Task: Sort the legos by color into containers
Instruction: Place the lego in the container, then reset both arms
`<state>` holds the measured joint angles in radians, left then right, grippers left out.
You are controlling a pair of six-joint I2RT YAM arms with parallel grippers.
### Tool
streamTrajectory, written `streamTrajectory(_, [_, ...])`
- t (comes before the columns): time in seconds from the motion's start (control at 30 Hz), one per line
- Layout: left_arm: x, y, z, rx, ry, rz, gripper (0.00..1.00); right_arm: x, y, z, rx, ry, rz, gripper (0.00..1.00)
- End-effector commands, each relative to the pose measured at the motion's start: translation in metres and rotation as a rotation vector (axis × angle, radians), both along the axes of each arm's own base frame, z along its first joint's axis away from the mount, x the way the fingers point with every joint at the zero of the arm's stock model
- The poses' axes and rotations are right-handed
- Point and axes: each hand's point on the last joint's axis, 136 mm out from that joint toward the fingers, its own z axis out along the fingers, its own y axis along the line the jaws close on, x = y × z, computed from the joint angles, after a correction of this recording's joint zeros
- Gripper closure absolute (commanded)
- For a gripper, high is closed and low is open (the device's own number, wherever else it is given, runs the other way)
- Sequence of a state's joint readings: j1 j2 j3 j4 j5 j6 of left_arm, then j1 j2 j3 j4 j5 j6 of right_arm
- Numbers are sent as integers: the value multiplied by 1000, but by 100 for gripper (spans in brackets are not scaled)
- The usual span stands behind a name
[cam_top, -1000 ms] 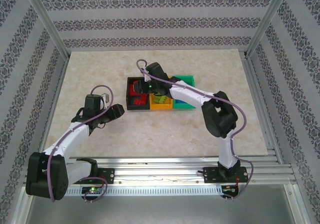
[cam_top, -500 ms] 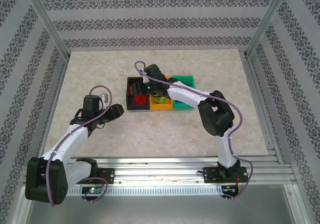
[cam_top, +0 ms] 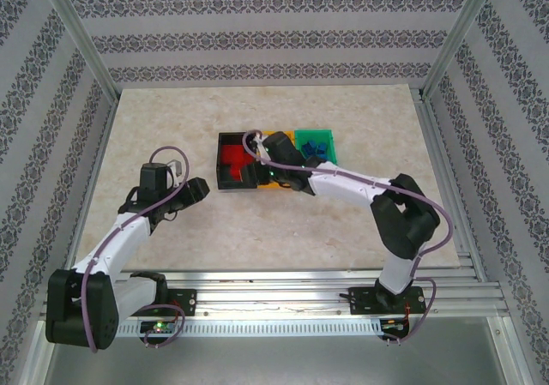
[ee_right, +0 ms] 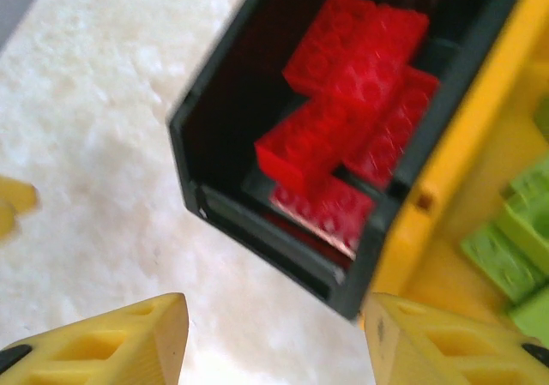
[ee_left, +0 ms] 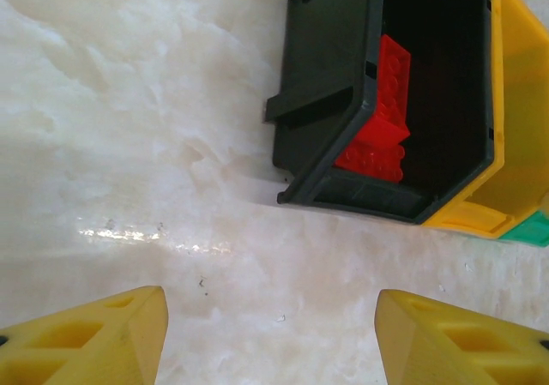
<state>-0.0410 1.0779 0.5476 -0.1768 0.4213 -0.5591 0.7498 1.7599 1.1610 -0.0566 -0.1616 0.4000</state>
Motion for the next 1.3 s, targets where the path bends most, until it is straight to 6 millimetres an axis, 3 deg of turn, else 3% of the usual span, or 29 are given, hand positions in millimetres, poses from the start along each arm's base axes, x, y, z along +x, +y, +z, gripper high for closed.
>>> streamTrajectory(0.0, [-2,17,11,35,-52,72,35,-9,-20,-6,-60,-68,-36,43])
streamTrajectory(0.1, [-6,30,18,80,-93,123,35,-18,-44,-16,-109,-74,-98,43])
streamTrajectory(0.2, [-12,44,27,156,-123,164,35,-22,-67,-14,-143,-105,-152,42])
streamTrajectory(0.4, [-23,76,51,327,-227,255,16,-21,-116,11,-192,-211,-255,43])
streamTrajectory(0.67, [-33,97,73,458,-295,317,3,-18,-192,52,-212,-340,-429,41])
streamTrajectory(0.87, [-31,107,79,477,-316,380,0,-21,-260,67,-178,-386,-618,32])
streamTrajectory(1.0, [-31,120,82,505,-328,455,0,-27,-316,73,-110,-387,-838,12])
streamTrajectory(1.13, [-25,126,85,529,-379,490,0,-31,-364,64,20,-378,-1011,3])
streamTrajectory(1.27, [-17,140,82,555,-384,577,0,-36,-401,58,29,-405,-1152,2])
